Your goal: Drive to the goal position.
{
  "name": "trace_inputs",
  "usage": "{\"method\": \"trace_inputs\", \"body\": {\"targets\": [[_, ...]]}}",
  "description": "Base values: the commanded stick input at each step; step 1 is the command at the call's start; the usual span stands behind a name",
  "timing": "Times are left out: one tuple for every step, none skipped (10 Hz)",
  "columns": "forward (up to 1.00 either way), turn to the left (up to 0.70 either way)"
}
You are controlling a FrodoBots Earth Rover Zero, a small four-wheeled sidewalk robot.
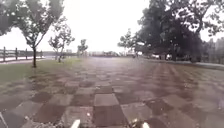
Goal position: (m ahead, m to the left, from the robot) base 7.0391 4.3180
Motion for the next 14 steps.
{"method": "trace_inputs", "body": {"targets": [[0.7, 0.27], [0.7, 0.27], [0.7, 0.27], [0.7, 0.27], [0.7, 0.27], [0.7, 0.27], [0.7, 0.27], [0.7, 0.27], [0.7, 0.27], [0.7, 0.27], [0.7, 0.27], [0.7, 0.27], [0.7, 0.23], [0.7, 0.08]]}}
